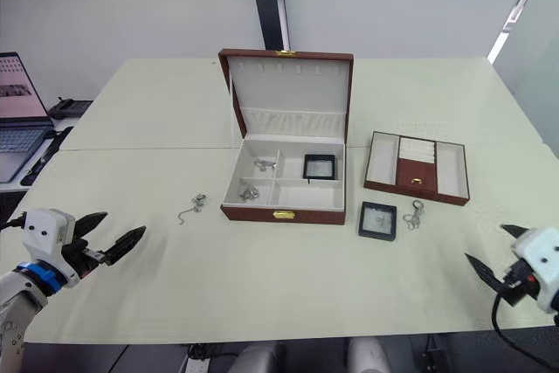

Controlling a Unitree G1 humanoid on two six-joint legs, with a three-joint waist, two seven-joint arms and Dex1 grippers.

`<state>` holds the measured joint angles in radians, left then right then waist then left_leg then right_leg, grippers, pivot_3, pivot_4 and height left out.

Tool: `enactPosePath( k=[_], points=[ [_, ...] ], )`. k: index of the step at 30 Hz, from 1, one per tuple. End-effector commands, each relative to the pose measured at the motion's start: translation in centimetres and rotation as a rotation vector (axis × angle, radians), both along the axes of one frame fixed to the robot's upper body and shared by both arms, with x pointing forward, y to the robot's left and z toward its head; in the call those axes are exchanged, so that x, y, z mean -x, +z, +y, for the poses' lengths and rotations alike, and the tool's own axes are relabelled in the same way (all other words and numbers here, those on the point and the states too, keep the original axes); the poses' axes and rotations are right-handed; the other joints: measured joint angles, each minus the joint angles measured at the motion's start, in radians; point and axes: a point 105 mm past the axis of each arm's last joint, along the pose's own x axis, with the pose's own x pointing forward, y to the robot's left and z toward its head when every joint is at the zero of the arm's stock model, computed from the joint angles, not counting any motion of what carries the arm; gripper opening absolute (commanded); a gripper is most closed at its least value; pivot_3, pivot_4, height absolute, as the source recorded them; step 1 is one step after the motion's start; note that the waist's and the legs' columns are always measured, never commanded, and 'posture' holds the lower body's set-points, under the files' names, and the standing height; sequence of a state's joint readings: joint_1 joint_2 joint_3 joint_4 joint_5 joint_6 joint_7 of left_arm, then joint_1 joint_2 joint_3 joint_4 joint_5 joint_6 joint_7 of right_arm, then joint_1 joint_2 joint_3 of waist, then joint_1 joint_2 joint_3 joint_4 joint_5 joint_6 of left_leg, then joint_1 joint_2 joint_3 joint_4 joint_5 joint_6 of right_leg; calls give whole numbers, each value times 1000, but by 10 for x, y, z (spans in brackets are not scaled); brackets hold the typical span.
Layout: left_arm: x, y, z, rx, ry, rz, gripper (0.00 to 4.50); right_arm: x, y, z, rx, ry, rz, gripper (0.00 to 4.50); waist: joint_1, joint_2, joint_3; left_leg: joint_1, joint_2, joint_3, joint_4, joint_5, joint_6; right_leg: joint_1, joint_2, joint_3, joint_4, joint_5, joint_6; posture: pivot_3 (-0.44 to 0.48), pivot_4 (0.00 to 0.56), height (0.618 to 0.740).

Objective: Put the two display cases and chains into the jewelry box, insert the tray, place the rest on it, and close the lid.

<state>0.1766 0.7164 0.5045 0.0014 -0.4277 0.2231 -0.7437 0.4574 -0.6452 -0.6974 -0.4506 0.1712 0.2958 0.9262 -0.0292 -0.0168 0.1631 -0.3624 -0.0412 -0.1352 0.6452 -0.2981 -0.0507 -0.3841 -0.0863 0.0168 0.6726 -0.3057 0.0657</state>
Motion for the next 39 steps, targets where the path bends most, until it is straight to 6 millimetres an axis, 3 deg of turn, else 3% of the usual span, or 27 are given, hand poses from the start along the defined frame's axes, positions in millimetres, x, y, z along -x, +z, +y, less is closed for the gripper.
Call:
enactPosePath(
  k=[1, 8, 17, 26, 32, 39],
  points=[
    [-2, 2, -1, -26, 12, 26, 4500, 7, 10, -9, 19, -39, -60, 4494, -2, 0, 0, 0, 0, 0, 0, 0, 0, 0, 0, 0, 0, 0, 0, 0, 150, 740],
    [-4, 5, 2, 23, 19, 18, 4500, 6, 7, -10, 5, -65, -69, 4494, 0, 0, 0, 0, 0, 0, 0, 0, 0, 0, 0, 0, 0, 0, 0, 0, 150, 740],
    [14, -5, 7, 52, 2, 77, 4500, 2, 7, -7, -19, -45, -56, 4494, 0, 0, 0, 0, 0, 0, 0, 0, 0, 0, 0, 0, 0, 0, 0, 0, 150, 740],
    [26, -11, -1, 50, -75, 119, 4500, -2, 9, -5, -46, -29, -53, 4494, 0, 0, -1, 0, 0, 0, 0, 0, 0, 1, 0, 0, 0, 0, 0, 0, 150, 740],
    [34, -10, -34, 10, -274, 128, 4500, -5, 9, -5, -35, -21, -56, 4494, 0, 0, -1, 0, 0, 0, 0, 0, 0, 1, 0, 0, 0, 0, 0, 0, 150, 740],
    [41, -5, -91, -1, -563, 96, 4500, -5, 4, -5, 19, -14, -56, 4494, 1, 0, -1, 1, 0, 0, 0, 0, 0, 2, 0, 0, 0, 0, 0, 0, 150, 740]
  ],
)
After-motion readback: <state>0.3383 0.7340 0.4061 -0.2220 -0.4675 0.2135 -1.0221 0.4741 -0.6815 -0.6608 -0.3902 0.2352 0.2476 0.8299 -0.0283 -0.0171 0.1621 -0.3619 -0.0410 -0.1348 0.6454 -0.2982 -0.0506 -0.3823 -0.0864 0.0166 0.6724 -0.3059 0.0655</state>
